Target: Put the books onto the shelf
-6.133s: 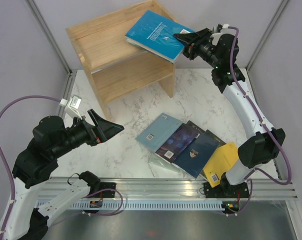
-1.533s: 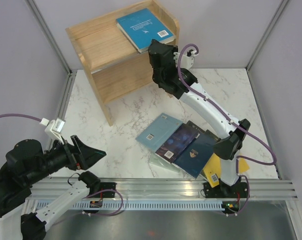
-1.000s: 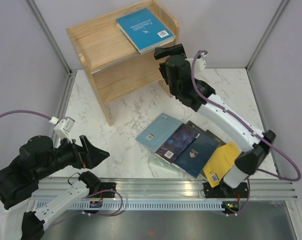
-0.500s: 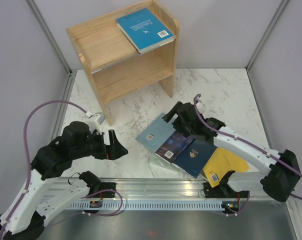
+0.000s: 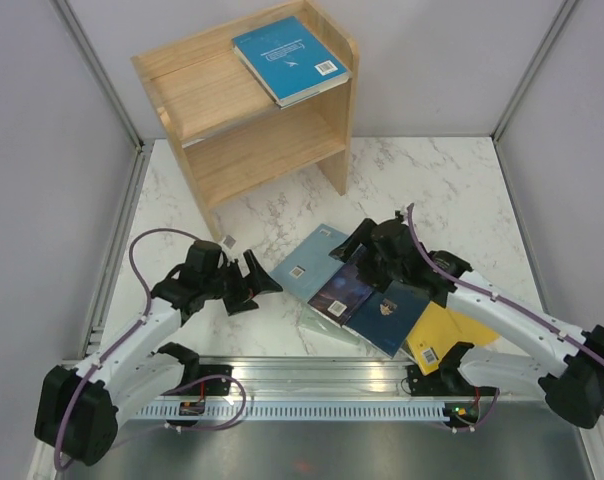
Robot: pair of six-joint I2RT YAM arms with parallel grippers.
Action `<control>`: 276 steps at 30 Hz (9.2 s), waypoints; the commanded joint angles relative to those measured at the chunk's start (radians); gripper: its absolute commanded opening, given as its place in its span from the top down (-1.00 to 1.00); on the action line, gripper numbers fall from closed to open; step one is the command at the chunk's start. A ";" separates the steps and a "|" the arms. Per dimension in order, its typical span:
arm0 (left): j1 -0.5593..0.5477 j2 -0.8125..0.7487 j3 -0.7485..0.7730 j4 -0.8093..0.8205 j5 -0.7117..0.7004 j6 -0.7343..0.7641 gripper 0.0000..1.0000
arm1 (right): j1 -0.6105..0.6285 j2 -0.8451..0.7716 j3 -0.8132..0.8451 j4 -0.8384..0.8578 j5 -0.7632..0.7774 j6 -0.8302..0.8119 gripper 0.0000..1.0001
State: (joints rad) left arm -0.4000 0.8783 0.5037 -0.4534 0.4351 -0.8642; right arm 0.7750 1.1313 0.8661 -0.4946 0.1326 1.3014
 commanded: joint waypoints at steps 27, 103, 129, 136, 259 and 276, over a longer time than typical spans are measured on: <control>-0.188 0.715 -0.182 0.894 -0.311 -0.757 -0.96 | -0.203 -0.209 0.028 -0.312 -0.102 -0.283 -0.96; 0.095 0.152 0.242 0.573 0.657 -0.316 0.95 | -0.270 -0.311 -0.131 0.449 -0.745 -0.123 0.26; 0.092 -0.067 0.622 -0.393 0.018 0.091 -1.00 | -0.411 -0.163 0.480 0.292 -0.551 -0.090 1.00; 0.093 -0.087 0.599 -0.429 0.019 0.093 -0.99 | -0.411 -0.038 0.660 0.339 -0.383 0.027 1.00; 0.090 0.048 0.425 -0.351 0.111 0.214 -1.00 | -0.183 0.101 0.426 0.195 0.038 -0.140 -0.96; 0.096 0.516 0.406 -0.004 0.024 0.340 -1.00 | 0.247 0.128 -0.197 0.409 -0.030 0.119 -0.96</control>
State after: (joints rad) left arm -0.2993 1.3083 0.8837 -0.5987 0.4484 -0.6113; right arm 0.9932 1.2411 0.6971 -0.1902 0.0944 1.3560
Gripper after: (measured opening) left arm 0.995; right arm 0.982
